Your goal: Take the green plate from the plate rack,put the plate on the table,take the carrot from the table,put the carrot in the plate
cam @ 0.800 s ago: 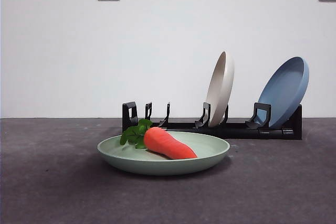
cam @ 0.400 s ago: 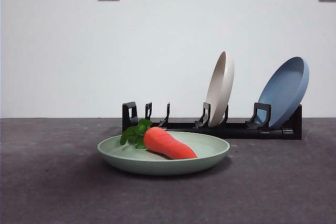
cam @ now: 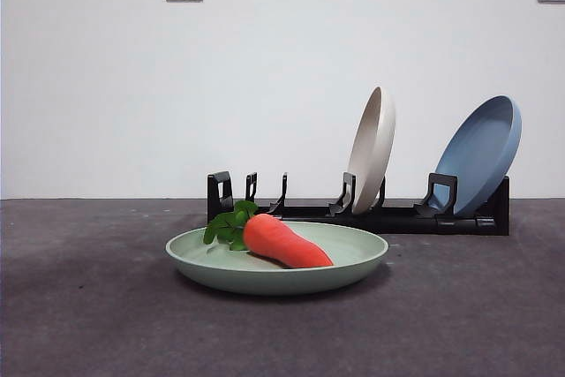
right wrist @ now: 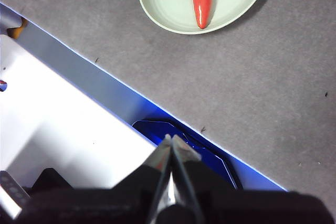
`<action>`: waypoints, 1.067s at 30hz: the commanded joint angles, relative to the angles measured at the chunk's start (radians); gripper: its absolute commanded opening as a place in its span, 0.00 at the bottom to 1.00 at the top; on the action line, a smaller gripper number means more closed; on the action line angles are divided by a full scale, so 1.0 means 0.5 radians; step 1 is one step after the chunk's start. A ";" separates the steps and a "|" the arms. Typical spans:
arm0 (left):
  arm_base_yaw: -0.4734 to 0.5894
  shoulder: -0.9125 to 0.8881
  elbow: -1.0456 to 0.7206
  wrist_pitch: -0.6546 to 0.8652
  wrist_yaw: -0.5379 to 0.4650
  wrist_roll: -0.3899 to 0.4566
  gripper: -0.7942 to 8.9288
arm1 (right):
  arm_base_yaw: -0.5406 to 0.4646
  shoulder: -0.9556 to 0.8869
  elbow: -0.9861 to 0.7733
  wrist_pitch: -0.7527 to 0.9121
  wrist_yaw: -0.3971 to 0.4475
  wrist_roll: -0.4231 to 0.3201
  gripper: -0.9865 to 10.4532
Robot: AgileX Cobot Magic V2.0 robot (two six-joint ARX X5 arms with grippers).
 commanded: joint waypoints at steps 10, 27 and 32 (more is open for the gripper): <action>0.988 -0.767 -1.006 0.896 0.288 0.166 0.08 | 0.005 -0.003 -0.001 0.011 0.003 -0.002 0.09; 1.170 -1.208 -2.054 1.004 0.287 -0.103 0.08 | 0.005 -0.002 -0.001 0.011 0.003 -0.002 0.09; 1.170 -1.255 -2.060 0.890 0.282 -0.112 0.08 | 0.005 -0.002 -0.001 0.011 0.003 -0.002 0.09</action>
